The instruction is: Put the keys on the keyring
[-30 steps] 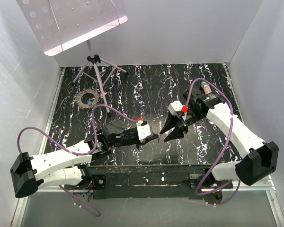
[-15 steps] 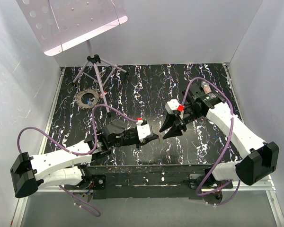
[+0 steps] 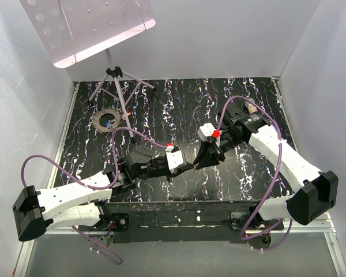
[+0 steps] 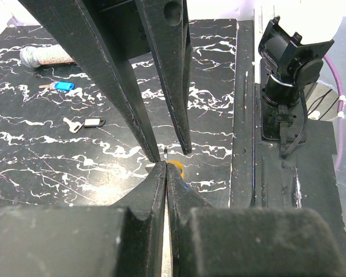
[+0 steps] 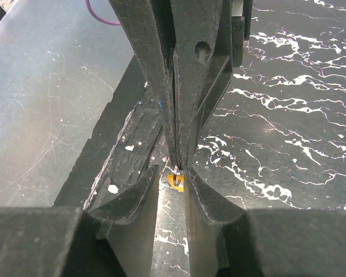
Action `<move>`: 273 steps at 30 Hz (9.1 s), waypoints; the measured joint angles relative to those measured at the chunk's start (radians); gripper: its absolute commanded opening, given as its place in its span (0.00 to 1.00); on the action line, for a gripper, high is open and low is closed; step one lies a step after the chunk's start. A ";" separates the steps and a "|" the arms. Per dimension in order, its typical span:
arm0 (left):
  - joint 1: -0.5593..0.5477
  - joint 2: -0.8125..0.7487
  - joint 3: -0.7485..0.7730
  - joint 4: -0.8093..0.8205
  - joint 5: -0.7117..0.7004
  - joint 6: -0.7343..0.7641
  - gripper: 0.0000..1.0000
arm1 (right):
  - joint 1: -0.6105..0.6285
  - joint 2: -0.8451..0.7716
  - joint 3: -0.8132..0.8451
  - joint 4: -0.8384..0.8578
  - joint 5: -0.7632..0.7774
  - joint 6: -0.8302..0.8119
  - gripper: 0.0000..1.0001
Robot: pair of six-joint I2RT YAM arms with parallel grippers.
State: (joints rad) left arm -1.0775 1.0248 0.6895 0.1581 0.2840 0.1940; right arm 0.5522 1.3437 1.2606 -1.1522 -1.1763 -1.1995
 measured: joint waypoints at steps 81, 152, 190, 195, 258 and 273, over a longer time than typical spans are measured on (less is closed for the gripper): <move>0.000 -0.458 -0.081 -0.428 -0.353 0.087 0.98 | -0.274 0.369 -0.205 0.297 0.675 0.577 0.01; 0.191 -0.403 -0.068 -0.436 -0.385 -0.267 0.98 | -0.505 -0.196 -0.184 0.384 0.293 0.666 0.46; 1.352 0.698 0.406 -0.369 -0.044 -0.616 0.45 | -0.617 -0.400 -0.341 0.526 -0.057 0.857 0.68; 1.350 0.786 0.472 -0.375 -0.080 -0.608 0.34 | -0.617 -0.393 -0.341 0.526 -0.056 0.857 0.68; 1.349 0.816 0.505 -0.451 -0.150 -0.448 0.19 | -0.618 -0.367 -0.343 0.527 -0.058 0.857 0.68; 1.349 0.853 0.505 -0.466 -0.146 -0.447 0.15 | -0.618 -0.367 -0.343 0.527 -0.058 0.857 0.68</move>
State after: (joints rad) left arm 0.2714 1.8774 1.1942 -0.3080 0.1383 -0.2535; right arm -0.0654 0.9771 0.9180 -0.6254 -1.2343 -0.3428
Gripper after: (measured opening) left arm 0.172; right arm 0.676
